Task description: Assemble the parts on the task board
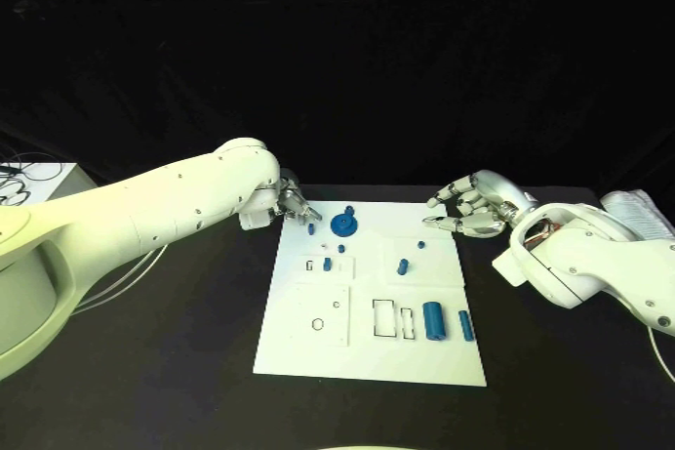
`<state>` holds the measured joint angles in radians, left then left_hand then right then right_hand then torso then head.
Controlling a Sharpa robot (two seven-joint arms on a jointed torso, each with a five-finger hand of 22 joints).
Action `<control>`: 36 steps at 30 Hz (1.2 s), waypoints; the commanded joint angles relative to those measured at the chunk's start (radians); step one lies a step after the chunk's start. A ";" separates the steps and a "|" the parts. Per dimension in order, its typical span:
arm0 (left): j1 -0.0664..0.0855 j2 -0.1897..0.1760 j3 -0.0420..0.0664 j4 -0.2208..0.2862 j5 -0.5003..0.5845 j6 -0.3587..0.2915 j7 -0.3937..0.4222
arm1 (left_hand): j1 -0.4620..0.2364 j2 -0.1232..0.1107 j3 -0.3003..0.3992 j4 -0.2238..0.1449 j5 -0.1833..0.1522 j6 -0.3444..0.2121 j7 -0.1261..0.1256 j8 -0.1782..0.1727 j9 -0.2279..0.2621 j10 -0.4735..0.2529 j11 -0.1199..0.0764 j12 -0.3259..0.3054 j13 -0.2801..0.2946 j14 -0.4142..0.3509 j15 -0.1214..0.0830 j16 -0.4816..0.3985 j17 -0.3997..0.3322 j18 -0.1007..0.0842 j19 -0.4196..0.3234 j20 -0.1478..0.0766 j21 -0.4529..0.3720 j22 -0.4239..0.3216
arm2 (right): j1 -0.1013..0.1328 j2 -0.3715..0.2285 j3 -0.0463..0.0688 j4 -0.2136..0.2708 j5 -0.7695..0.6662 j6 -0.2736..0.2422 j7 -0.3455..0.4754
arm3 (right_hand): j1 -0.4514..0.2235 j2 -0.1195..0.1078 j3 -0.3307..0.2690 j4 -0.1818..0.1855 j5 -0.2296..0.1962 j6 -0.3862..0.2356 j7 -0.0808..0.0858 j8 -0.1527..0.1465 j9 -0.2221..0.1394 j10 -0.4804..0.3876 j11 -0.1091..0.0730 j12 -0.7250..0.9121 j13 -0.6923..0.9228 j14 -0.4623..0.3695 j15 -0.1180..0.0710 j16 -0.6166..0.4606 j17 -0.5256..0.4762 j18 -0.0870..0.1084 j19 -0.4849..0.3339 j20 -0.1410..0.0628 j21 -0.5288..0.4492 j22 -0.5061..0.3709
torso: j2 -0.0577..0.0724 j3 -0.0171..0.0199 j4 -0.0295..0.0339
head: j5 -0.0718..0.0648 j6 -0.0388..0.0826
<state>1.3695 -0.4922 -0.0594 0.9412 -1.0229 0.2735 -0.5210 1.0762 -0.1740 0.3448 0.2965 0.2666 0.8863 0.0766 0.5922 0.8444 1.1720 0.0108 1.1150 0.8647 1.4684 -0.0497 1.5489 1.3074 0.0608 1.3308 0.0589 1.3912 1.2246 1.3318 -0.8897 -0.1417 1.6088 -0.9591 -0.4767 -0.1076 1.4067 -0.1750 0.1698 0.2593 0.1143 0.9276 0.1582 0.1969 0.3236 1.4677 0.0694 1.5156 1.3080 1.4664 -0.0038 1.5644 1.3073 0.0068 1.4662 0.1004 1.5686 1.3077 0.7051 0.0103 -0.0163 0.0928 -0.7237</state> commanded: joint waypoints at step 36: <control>-0.020 0.020 -0.007 -0.041 0.041 0.017 0.021 | 0.006 0.011 -0.003 -0.005 -0.003 0.001 0.001 -0.003 -0.002 -0.001 -0.001 0.011 0.006 0.083 0.005 -0.003 0.223 0.018 -0.001 0.009 -0.001 0.004 | 0.001 0.001 0.000 0.004 -0.004 0.003 0.011 | -0.009 -0.001 0.002 0.005 0.003 0.000 -0.001 0.004 -0.001 0.047 0.007 -0.004 0.212 0.104 0.007 0.005 0.261 -0.006 0.103 0.007 -0.002 0.261 | -0.003 0.0013 0.0020 | -0.010 -0.013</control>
<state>1.3496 -0.4755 -0.0664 0.8988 -0.9927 0.2831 -0.5153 1.0766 -0.1630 0.3422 0.2938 0.2668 0.8863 0.0766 0.5922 0.8434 1.1721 0.0108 1.1232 0.8704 1.4685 -0.0498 1.5488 1.3073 0.0608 1.3271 0.0626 1.3912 1.2272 1.3328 -0.8895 -0.1418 1.6121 -0.9591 -0.4768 -0.1074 1.4067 -0.1750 0.1699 0.2591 0.1143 0.9276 0.1582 0.1969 0.3237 1.4677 0.0694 1.5156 1.3076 1.4664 -0.0038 1.5644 1.3073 0.0068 1.4662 0.1004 1.5686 1.3073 0.7027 0.0113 -0.0140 0.0825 -0.7365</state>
